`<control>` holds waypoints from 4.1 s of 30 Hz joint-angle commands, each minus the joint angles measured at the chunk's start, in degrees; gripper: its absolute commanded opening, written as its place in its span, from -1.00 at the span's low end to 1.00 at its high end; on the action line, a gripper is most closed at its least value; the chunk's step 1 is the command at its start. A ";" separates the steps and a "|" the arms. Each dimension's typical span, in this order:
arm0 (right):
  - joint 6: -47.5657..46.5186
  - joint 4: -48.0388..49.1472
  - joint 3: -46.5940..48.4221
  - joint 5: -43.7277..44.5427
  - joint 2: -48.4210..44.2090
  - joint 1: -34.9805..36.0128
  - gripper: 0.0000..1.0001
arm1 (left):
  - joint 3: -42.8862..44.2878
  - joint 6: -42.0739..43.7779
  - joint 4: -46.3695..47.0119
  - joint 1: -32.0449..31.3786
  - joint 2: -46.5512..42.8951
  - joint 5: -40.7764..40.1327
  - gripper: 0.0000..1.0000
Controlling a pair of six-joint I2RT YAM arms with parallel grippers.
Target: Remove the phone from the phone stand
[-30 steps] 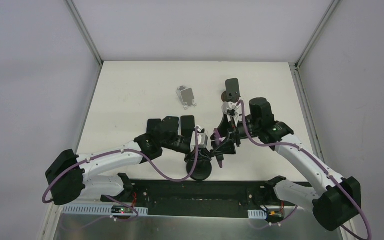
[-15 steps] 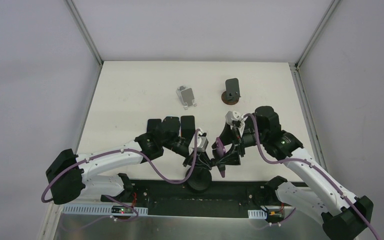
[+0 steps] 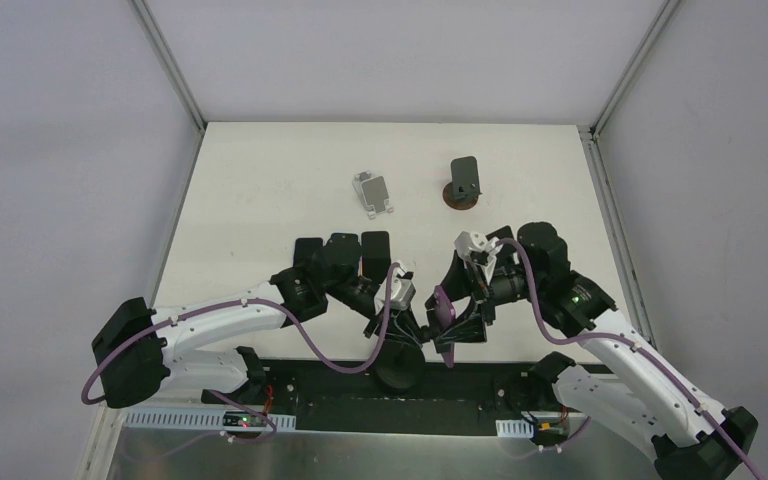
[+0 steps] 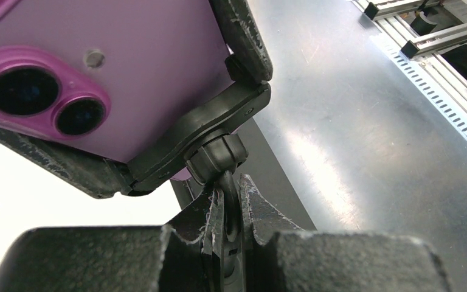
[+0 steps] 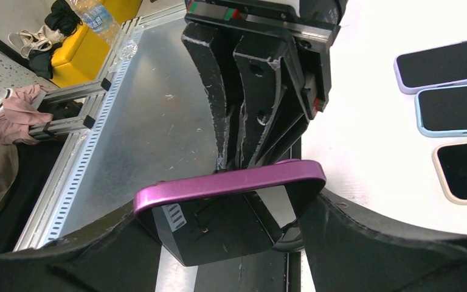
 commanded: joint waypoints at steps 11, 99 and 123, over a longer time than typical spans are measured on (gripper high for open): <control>1.74 5.39 2.14 7.33 -3.12 4.29 -1.00 | 0.77 1.25 5.53 1.28 -1.47 3.89 -1.00; 40.79 -23.07 17.97 79.38 22.20 16.23 -1.00 | 13.31 3.04 10.80 48.26 15.81 -46.40 0.97; 47.46 -31.42 31.96 77.56 38.27 10.54 -1.00 | 14.61 -15.33 -28.53 48.04 -3.42 -65.75 0.98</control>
